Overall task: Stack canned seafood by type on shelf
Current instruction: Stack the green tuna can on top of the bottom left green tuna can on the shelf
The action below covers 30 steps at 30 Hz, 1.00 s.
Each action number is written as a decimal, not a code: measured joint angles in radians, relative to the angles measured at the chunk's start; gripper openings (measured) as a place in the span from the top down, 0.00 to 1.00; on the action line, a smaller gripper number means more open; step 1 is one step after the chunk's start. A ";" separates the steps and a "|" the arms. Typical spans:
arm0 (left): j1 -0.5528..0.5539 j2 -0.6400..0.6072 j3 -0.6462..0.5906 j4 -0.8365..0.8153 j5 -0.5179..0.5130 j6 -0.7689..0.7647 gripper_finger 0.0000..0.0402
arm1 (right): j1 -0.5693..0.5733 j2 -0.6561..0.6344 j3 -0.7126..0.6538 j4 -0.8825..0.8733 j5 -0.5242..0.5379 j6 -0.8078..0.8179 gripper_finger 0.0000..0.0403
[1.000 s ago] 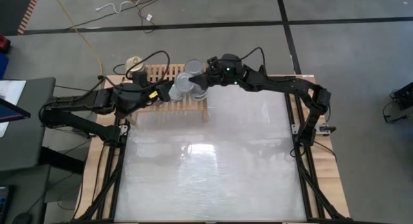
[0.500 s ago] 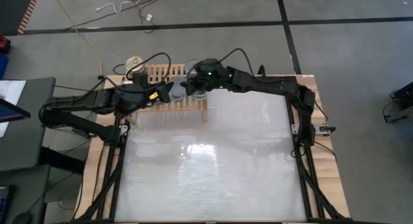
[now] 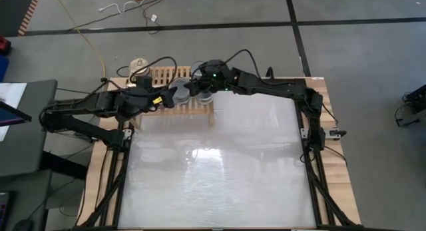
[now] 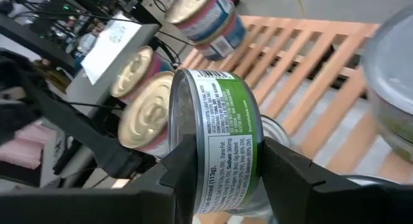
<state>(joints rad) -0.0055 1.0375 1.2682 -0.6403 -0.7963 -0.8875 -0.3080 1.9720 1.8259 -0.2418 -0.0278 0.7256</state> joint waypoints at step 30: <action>0.000 0.000 0.000 0.000 0.003 -0.011 0.49 | 0.007 -0.002 0.000 0.101 -0.003 0.000 0.39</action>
<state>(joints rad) -0.0059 1.0374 1.2682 -0.6400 -0.7931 -0.8983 -0.3008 1.9701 1.8259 -0.1406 -0.0311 0.7257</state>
